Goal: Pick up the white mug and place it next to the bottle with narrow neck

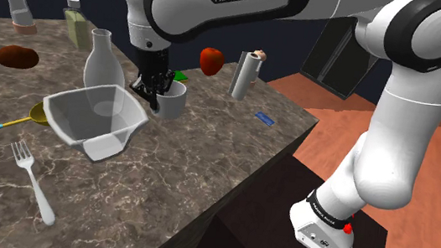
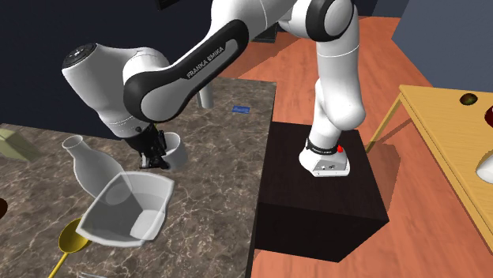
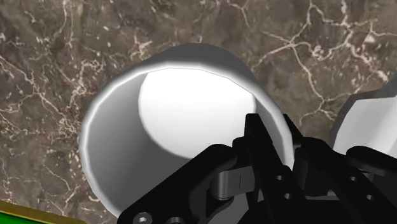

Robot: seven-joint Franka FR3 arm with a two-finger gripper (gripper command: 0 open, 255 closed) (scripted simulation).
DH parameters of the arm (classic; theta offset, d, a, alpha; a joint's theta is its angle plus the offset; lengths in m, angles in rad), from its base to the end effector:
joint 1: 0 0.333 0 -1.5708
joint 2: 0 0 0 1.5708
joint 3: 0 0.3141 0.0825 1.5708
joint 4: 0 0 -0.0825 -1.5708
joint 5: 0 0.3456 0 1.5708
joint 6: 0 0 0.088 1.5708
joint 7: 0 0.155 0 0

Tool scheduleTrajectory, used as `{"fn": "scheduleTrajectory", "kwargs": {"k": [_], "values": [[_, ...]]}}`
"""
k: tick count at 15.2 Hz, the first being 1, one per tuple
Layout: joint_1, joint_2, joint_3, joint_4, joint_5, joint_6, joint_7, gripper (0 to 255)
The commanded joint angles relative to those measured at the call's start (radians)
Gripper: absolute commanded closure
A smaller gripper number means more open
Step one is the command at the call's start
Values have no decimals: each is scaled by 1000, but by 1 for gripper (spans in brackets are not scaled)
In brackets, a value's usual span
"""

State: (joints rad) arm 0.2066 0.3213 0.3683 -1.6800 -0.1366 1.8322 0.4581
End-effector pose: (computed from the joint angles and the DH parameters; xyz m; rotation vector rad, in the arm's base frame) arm 0.5094 0.2910 0.3788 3.0429 0.2332 -0.1832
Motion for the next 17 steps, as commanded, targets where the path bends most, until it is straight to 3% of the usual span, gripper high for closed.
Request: {"fn": "scheduleTrajectory", "kwargs": {"k": [1, 11, 17], "values": [[3, 9, 0, -16, -4, 24, 6, 255], [9, 58, -12, -85, -25, 139, 21, 255], [15, 59, -19, -87, -23, 144, 20, 255]]}}
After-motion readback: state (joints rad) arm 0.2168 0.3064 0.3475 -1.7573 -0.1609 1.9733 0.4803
